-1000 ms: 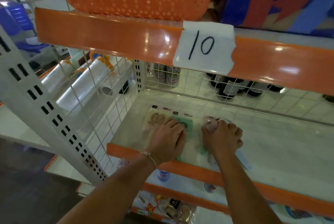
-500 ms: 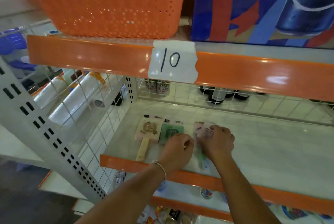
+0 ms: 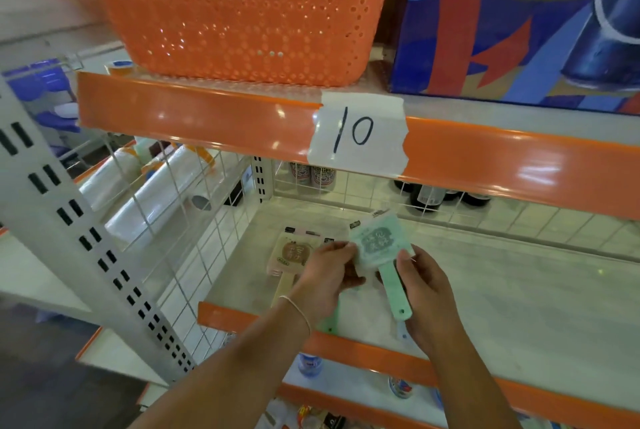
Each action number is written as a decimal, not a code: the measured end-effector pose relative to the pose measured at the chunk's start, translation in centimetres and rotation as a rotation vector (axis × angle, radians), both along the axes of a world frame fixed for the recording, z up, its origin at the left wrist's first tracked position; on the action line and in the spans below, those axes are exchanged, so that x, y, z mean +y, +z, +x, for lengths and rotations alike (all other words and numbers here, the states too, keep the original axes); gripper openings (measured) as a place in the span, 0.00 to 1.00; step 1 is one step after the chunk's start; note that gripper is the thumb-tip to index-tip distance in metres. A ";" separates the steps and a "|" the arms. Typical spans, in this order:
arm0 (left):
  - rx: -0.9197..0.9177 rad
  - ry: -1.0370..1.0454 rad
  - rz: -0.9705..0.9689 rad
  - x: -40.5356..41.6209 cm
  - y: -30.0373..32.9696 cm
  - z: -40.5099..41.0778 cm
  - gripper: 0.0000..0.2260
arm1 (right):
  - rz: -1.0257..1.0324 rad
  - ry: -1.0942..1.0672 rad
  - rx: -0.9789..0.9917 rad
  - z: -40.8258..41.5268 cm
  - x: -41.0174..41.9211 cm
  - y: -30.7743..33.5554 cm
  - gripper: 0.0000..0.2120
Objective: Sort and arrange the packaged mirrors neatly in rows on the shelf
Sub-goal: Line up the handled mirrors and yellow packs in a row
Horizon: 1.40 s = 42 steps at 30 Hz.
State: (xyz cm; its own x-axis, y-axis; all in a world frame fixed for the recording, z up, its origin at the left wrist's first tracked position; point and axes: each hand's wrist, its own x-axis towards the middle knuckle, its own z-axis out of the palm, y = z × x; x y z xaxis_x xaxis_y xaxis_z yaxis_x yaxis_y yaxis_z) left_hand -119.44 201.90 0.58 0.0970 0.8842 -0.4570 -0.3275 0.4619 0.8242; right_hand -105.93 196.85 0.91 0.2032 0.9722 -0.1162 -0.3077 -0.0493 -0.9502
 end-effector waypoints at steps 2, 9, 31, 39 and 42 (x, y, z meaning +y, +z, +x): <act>0.021 0.065 0.021 0.5 0.2 -0.9 0.04 | -0.016 -0.005 -0.133 -0.1 0.3 -0.5 0.11; 0.519 -0.091 0.306 1.4 0.4 -3.3 0.06 | -0.122 -0.006 -0.268 -0.9 1.8 -2.2 0.16; 1.364 -0.187 0.544 1.8 -8.1 -13.4 0.20 | -0.135 -0.053 -1.052 -4.2 4.6 -7.6 0.17; 1.360 -0.155 0.611 1.5 -8.2 -13.2 0.19 | -0.179 -0.007 -1.175 -4.3 4.5 -8.5 0.17; 1.375 -0.152 0.625 1.5 -8.4 -13.2 0.18 | -0.171 -0.001 -1.190 -4.5 4.4 -8.3 0.17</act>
State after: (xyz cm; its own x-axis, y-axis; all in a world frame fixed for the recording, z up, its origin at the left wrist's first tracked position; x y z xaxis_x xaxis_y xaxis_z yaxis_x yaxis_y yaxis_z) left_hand -132.69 203.44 -7.86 0.0260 0.9856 0.1673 0.8529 -0.1092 0.5106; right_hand -110.43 201.28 -7.38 0.2718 0.9622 0.0175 0.7579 -0.2028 -0.6200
